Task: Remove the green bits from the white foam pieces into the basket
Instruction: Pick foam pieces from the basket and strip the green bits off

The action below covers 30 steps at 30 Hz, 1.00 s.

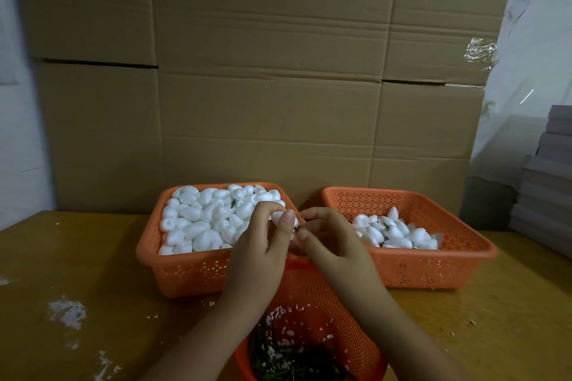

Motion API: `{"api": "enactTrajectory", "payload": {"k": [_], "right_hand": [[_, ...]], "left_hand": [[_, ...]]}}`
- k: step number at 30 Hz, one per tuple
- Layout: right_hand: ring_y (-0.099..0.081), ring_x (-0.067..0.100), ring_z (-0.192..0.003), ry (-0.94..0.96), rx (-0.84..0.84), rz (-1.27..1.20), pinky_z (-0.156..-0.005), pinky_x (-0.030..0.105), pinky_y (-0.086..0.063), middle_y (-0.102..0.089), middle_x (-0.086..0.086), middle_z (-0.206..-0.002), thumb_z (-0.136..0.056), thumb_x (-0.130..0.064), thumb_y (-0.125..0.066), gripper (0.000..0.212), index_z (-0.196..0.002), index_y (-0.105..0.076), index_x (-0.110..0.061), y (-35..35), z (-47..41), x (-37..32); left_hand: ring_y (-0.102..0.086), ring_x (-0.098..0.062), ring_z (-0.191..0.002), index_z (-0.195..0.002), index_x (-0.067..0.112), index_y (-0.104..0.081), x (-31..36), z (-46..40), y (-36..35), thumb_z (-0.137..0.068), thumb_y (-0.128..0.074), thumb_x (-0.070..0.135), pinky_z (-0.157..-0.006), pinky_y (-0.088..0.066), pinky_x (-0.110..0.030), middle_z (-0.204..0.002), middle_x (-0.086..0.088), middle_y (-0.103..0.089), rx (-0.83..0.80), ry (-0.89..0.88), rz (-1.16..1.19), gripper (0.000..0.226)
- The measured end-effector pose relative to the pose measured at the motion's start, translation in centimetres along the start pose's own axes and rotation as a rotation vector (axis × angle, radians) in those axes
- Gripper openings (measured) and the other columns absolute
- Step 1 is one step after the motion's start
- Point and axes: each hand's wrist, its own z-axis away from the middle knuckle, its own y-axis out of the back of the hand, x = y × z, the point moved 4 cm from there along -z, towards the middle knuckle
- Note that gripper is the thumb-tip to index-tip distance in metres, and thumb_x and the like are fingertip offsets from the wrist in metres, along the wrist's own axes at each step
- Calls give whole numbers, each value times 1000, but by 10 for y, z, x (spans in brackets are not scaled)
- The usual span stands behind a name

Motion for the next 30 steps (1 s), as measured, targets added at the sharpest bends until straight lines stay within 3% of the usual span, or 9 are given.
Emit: {"api": "enactTrajectory", "payload": {"k": [4,10,13,15,18,20,22,26,30], "right_hand": [[-65,6,-74,58,-1,112,-66,18,-50,-66,-11,-87,-87,-20,-70,26,-108,-62,-32,-4,1,-5],[-61,5,-61,82,121,149,-56,19,-48,-64,-7,-76,-84,-24,-72,13,-93,-66,-31,9,-3,-12],[-56,3,-54,12,307,132,-51,18,-43,-63,-5,-64,-86,-23,-71,11,-91,-65,-31,29,-7,-8],[-57,5,-53,-50,443,91,-54,22,-46,-66,1,-68,-89,-17,-66,17,-103,-64,-26,47,-10,-4],[-69,6,-63,-129,551,-150,-60,21,-54,-70,6,-91,-94,-7,-58,43,-132,-47,-22,63,-11,1],[-73,10,-78,-149,532,-227,-64,20,-56,-67,2,-105,-96,-1,-51,66,-149,-26,-31,66,-11,3],[-73,14,-84,-170,498,-204,-68,23,-57,-67,-1,-107,-96,1,-47,69,-150,-23,-34,64,-12,4],[-71,16,-78,-226,361,9,-70,33,-55,-73,1,-94,-93,-3,-55,35,-121,-58,-22,48,-14,3],[-64,12,-64,-228,25,157,-67,41,-53,-74,8,-80,-92,-5,-58,20,-106,-68,-15,20,-10,4]], "left_hand": [[-66,-4,-75,-88,29,-61,3,-7,-3,-82,-43,69,-72,-53,-28,-75,18,-67,-23,115,81,44],[-70,-9,-77,-93,43,-60,10,-7,-6,-81,-39,72,-81,-56,-46,-81,14,-71,-124,144,39,38],[-70,-7,-74,-97,47,-56,11,-11,2,-90,-42,62,-79,-56,-46,-85,18,-71,-112,116,-57,22],[-69,-2,-74,-92,42,-58,9,-16,11,-96,-49,44,-77,-56,-40,-84,22,-70,-60,107,-143,10],[-66,1,-82,-86,35,-63,2,-23,26,-96,-53,33,-74,-53,-30,-85,20,-69,26,111,-276,13],[-62,1,-86,-89,35,-64,-2,-27,36,-95,-53,33,-68,-47,-23,-91,19,-67,44,90,-449,12],[-60,-5,-93,-97,34,-65,-8,-30,43,-95,-53,34,-67,-45,-26,-102,15,-65,0,67,-648,13],[-58,-13,-106,-113,35,-63,-25,-31,44,-98,-39,49,-80,-47,-32,-121,10,-61,-247,174,-927,31],[-60,-10,-89,-99,33,-62,-35,-27,39,-98,-17,59,-75,-46,-32,-100,10,-64,-459,248,-1088,52]]}}
